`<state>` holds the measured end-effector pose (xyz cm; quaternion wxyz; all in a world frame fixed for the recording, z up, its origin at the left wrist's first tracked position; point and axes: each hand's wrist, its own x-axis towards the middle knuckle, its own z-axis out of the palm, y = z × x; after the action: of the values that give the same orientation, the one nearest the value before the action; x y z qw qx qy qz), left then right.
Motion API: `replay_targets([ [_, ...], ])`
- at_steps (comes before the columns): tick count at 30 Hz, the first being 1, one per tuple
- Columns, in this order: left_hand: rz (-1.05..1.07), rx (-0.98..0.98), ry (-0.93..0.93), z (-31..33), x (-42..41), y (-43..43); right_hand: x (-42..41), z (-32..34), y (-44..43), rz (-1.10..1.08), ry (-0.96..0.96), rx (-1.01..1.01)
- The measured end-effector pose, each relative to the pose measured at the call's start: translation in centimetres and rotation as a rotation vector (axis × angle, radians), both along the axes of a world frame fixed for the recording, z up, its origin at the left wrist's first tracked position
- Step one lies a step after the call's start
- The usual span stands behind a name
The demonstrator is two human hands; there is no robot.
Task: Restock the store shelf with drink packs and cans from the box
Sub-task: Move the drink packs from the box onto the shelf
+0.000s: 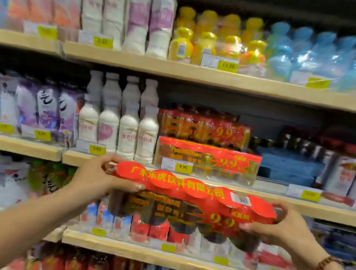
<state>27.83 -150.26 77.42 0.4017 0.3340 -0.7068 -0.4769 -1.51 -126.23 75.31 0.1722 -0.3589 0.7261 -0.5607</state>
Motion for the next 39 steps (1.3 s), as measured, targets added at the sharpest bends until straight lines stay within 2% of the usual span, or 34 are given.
replay_targets([
  [5, 0.040, -0.131, 0.134, 7.4, -2.3, -0.3, -1.2, 7.8, -1.2, -0.033, 0.047, -0.148],
  [13, 0.121, -0.133, 0.286, 14.0, -8.0, -2.0, -4.6, 14.6, -4.0, -0.020, 0.078, -0.357],
  [21, 0.219, -0.054, 0.318, 13.3, -13.1, -5.3, -9.2, 15.1, -8.2, -0.112, 0.100, -0.280],
  [26, 0.313, -0.039, 0.276, 12.0, -15.1, -6.6, -13.0, 13.4, -10.7, -0.129, 0.087, -0.241],
  [31, 0.330, -0.071, 0.257, 10.1, -17.5, -10.5, -12.2, 13.4, -11.3, -0.145, 0.093, -0.280],
  [39, 0.378, -0.102, 0.168, 9.8, -18.0, -9.1, -13.1, 12.4, -12.1, -0.179, 0.094, -0.191],
])
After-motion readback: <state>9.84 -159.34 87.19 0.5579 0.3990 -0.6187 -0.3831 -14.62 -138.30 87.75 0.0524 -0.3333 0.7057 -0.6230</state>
